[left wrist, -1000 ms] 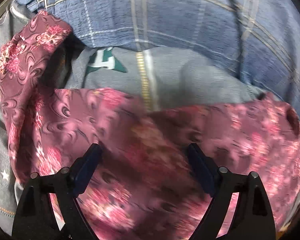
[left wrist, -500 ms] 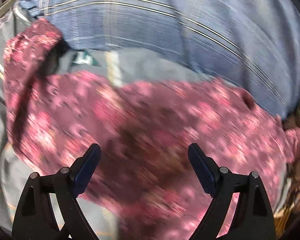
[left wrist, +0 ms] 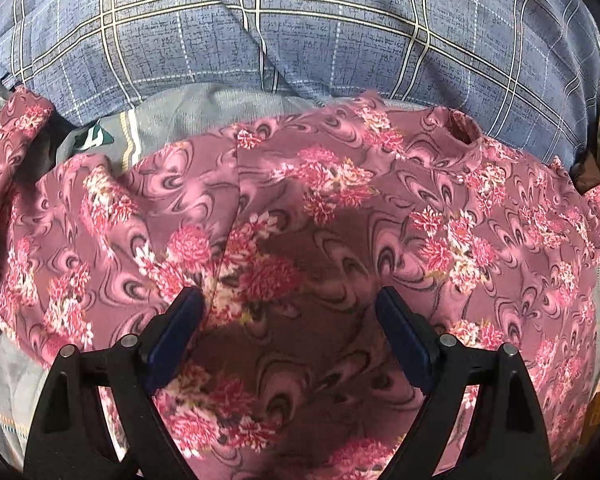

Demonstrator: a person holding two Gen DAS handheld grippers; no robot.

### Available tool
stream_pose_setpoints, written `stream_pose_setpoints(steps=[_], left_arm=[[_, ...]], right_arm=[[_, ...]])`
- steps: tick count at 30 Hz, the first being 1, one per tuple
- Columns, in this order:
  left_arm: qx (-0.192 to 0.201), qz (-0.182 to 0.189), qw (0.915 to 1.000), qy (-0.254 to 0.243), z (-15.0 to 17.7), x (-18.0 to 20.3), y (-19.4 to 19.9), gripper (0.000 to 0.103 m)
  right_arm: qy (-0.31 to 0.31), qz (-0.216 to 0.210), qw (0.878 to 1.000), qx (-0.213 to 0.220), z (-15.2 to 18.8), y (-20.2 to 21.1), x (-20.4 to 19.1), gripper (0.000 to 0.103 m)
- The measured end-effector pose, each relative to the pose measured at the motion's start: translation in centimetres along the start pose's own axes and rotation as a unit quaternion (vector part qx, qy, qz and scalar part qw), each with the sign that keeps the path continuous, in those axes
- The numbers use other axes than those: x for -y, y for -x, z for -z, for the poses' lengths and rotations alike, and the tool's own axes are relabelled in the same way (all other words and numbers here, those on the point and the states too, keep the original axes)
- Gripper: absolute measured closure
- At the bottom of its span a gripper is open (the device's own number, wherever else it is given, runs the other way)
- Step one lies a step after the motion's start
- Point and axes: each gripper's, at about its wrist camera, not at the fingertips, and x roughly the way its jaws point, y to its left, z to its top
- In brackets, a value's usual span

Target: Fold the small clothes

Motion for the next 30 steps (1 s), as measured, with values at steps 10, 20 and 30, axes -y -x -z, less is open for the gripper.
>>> stream_pose_setpoints(steps=[10, 20, 30], left_arm=[[0.033, 0.043, 0.9984, 0.015, 0.4, -1.6, 0.8, 0.013], [0.031, 0.069, 0.9962, 0.043, 0.2, -3.5, 1.5, 0.013], [0.055, 0.083, 0.9919, 0.079, -0.3, -6.3, 3.5, 0.013]], right_arm=[[0.059, -0.025, 0.995, 0.080, 0.7, 4.2, -5.2, 0.092], [0.165, -0.141, 0.975, 0.053, 7.8, 5.3, -18.4, 0.092], [0.244, -0.246, 0.937, -0.047, 19.9, 2.4, -31.9, 0.092]])
